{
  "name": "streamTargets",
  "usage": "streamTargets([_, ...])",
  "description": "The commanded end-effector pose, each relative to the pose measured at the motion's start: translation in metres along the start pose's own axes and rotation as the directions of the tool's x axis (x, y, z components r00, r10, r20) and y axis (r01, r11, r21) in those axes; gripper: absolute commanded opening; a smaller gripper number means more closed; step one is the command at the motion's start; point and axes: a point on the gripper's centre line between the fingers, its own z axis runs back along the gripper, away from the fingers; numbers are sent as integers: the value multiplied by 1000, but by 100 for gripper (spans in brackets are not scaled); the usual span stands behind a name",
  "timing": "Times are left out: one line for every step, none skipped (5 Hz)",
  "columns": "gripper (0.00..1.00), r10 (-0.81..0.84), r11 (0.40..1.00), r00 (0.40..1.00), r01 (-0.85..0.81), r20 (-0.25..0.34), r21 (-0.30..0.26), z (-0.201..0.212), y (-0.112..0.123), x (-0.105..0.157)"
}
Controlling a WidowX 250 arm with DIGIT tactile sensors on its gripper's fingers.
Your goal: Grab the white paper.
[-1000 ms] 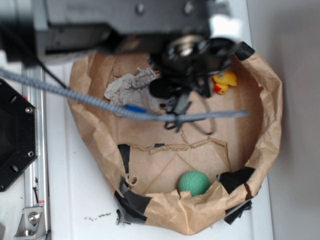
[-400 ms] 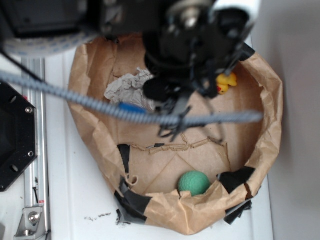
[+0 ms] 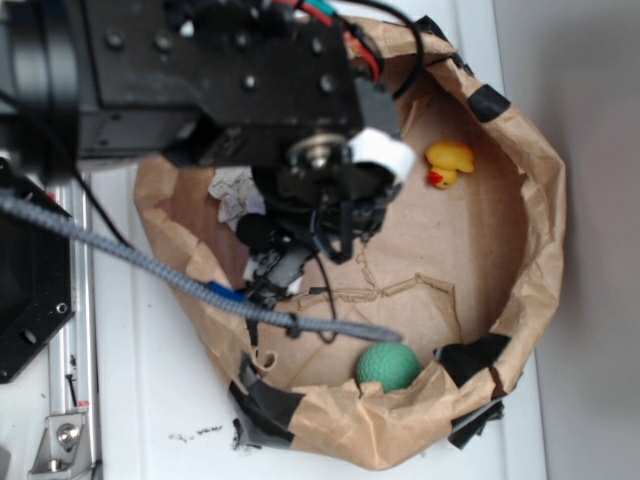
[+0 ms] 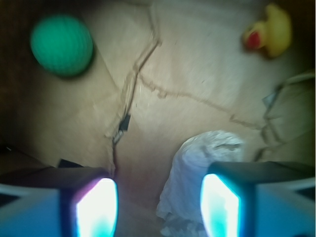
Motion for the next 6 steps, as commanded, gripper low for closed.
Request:
streamTargets([100, -44, 996, 999, 42, 19, 77, -14, 23, 8])
streamTargets([100, -50, 995, 998, 53, -34, 88, -31, 34, 6])
streamTargets([100, -46, 994, 997, 53, -68, 97, -40, 41, -1])
streamTargets([0, -48, 991, 995, 58, -84, 122, -44, 42, -10])
streamTargets([0, -42, 990, 995, 54, -90, 134, -46, 43, -12])
streamTargets([0, -45, 988, 994, 59, -100, 146, -50, 43, -13])
